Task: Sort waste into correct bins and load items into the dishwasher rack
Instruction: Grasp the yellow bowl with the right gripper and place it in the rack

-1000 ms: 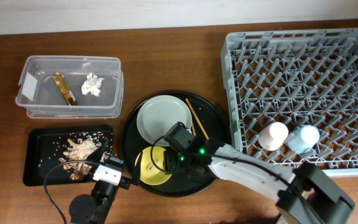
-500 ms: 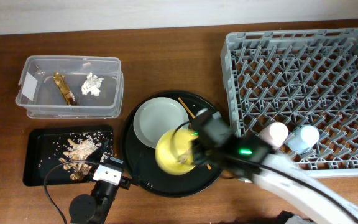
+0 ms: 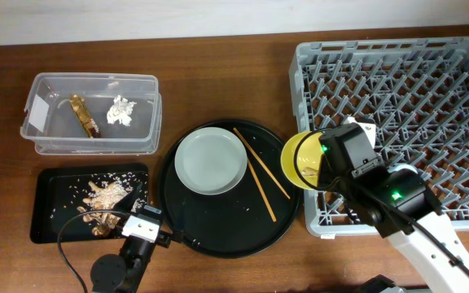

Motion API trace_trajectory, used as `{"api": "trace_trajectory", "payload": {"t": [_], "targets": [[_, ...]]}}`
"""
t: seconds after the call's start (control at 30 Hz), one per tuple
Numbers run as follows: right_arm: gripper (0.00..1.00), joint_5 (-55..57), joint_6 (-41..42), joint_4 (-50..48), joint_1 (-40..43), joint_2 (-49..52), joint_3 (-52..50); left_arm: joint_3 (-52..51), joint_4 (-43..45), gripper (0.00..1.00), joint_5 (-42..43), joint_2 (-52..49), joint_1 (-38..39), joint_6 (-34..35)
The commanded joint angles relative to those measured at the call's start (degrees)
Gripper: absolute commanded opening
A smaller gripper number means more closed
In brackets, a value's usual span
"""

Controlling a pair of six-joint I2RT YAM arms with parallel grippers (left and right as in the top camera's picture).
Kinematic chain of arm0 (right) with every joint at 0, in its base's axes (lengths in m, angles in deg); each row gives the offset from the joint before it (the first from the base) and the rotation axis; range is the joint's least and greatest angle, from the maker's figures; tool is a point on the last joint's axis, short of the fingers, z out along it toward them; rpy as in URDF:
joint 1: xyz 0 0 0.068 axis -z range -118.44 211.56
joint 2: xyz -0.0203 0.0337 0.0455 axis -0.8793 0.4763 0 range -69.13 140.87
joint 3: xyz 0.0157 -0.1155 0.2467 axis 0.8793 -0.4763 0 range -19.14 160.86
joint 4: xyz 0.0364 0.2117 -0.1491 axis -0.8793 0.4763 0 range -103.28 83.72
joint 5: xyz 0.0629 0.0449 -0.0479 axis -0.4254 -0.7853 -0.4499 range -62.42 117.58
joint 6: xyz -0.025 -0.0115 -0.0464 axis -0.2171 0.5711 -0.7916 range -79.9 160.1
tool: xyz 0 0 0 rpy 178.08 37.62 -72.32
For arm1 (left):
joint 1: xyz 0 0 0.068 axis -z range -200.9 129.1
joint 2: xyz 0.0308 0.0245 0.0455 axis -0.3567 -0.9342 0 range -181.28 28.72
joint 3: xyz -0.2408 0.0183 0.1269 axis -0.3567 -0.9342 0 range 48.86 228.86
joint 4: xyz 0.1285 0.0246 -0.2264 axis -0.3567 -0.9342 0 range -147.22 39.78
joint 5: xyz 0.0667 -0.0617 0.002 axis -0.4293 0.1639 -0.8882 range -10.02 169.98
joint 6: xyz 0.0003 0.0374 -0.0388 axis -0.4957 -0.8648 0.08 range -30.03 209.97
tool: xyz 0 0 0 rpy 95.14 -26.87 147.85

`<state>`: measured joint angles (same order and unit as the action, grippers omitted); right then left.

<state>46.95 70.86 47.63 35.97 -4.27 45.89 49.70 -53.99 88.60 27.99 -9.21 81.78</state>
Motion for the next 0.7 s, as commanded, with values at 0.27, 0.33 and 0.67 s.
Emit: {"api": "trace_trajectory", "payload": {"t": [0.27, 0.33, 0.67], "targets": [[0.04, 21.94, -0.33, -6.43, 2.29, 0.26, 0.35, -0.33, 0.02, 0.99, 0.61, 0.37, -0.35, -0.94], [0.04, 29.29, -0.33, -10.19, 4.79, 0.92, 0.35, -0.31, 0.02, 0.99, 0.61, 0.37, -0.35, -0.94], [0.04, 50.05, -24.17, -30.60, 12.96, 22.45, 0.35, -0.31, 0.02, 0.99, 0.61, 0.37, -0.35, -0.92]]}}
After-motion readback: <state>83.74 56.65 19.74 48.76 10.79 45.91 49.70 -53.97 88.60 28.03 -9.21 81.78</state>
